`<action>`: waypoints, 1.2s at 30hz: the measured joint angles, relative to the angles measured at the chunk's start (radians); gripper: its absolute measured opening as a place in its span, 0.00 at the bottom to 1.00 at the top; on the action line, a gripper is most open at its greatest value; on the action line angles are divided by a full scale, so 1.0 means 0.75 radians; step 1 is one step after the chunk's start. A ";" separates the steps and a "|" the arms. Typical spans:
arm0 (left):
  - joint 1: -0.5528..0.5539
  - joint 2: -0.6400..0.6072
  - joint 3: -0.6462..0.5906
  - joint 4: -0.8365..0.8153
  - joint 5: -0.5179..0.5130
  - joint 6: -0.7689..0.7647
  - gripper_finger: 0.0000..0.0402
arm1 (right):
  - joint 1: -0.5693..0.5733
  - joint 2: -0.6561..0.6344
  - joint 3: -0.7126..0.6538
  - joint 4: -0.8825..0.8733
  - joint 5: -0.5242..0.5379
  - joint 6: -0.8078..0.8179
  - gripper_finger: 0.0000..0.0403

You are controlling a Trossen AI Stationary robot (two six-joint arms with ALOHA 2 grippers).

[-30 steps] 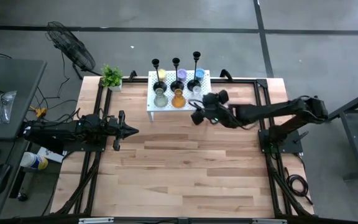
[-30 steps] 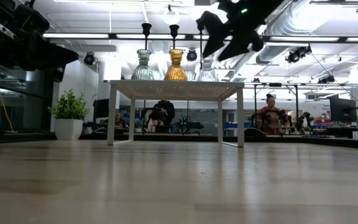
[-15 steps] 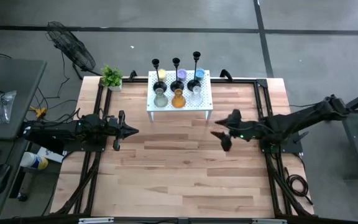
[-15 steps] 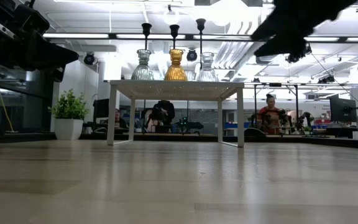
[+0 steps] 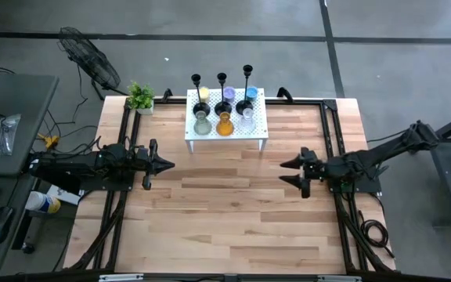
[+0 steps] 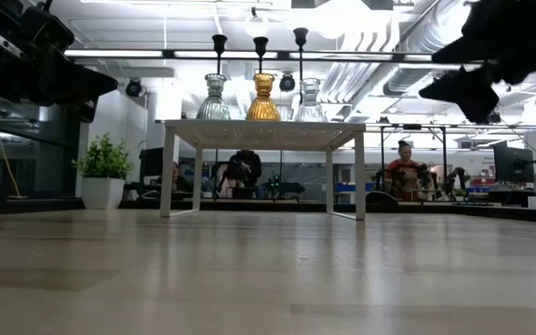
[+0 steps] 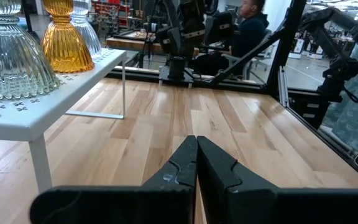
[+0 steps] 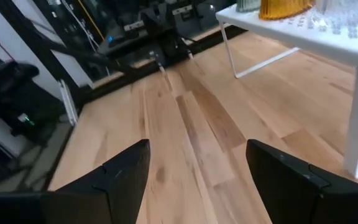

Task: Pick & Place candle stick holders
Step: Return to Home Position

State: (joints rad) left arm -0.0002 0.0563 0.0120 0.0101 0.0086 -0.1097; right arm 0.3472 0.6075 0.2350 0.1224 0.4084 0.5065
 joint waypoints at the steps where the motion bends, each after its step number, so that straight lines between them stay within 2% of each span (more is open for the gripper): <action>1: 0.000 0.000 0.000 0.000 0.000 0.000 0.00 | 0.000 -0.027 -0.031 0.019 -0.001 0.015 0.64; 8: 0.000 0.000 0.000 0.000 0.000 0.000 0.00 | -0.034 -0.200 -0.152 0.041 -0.157 0.021 0.64; 19: 0.000 0.000 0.000 0.000 0.000 0.000 0.00 | -0.204 -0.367 -0.286 0.175 -0.432 -0.050 0.64; 25: 0.000 0.000 0.000 0.000 -0.001 0.000 0.00 | -0.222 -0.439 -0.301 0.142 -0.428 -0.090 0.64; 31: 0.000 0.000 0.000 0.000 0.000 0.000 0.00 | -0.222 -0.541 -0.301 0.085 -0.331 -0.159 0.64; 36: 0.000 0.000 0.000 0.000 0.000 0.000 0.00 | -0.269 -0.671 -0.302 -0.022 -0.350 -0.170 0.64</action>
State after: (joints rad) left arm -0.0004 0.0564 0.0120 0.0102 0.0086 -0.1097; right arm 0.1455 0.1039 0.0086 0.1061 0.1456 0.3793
